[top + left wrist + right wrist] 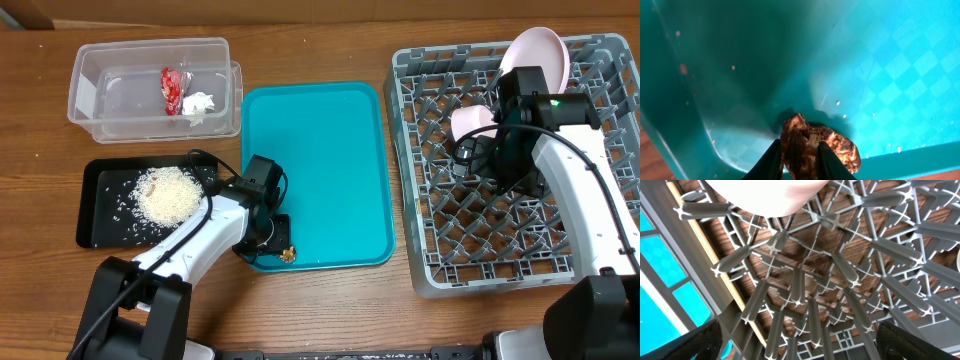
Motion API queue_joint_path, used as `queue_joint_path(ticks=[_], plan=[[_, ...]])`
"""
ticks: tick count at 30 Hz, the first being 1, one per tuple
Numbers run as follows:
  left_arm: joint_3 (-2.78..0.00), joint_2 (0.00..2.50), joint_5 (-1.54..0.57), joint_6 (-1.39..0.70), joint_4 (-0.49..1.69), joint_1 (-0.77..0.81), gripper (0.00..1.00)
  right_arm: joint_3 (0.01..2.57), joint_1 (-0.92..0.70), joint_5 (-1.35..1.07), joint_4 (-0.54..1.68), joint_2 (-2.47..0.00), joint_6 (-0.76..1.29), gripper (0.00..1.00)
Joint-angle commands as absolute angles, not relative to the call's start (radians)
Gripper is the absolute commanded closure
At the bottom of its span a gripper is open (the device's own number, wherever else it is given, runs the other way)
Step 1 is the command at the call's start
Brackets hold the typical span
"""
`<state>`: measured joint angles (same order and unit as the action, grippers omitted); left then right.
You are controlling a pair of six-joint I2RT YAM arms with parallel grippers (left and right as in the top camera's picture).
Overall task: Sort waste into correct bins and load items into the dishwasher
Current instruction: 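Grasp the brown food scrap with the left gripper and lift it, then carry the scrap to the black tray and drop it on the rice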
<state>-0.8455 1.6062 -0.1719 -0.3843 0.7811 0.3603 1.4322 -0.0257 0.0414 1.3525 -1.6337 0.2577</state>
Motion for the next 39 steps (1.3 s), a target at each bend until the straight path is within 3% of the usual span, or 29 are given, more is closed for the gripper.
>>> queue_joint_path(ticks=[1,13,29,39], plan=[[-0.901,1.615,-0.146,-0.382,0.813,0.365,0.85,1.428,-0.02,0.048,1.349,-1.633,0.262,0.0],[-1.2,1.615,0.082,-0.378,0.951,0.289,0.95,1.428,-0.02,0.048,1.351,-1.633,0.262,0.0],[-1.227,1.616,0.083,-0.422,0.846,-0.201,0.96,1.428,-0.02,0.051,1.345,-1.633,0.262,0.0],[-1.194,1.655,-0.001,-0.445,0.804,-0.21,0.96,1.428,-0.02,0.051,1.345,-1.633,0.262,0.0]])
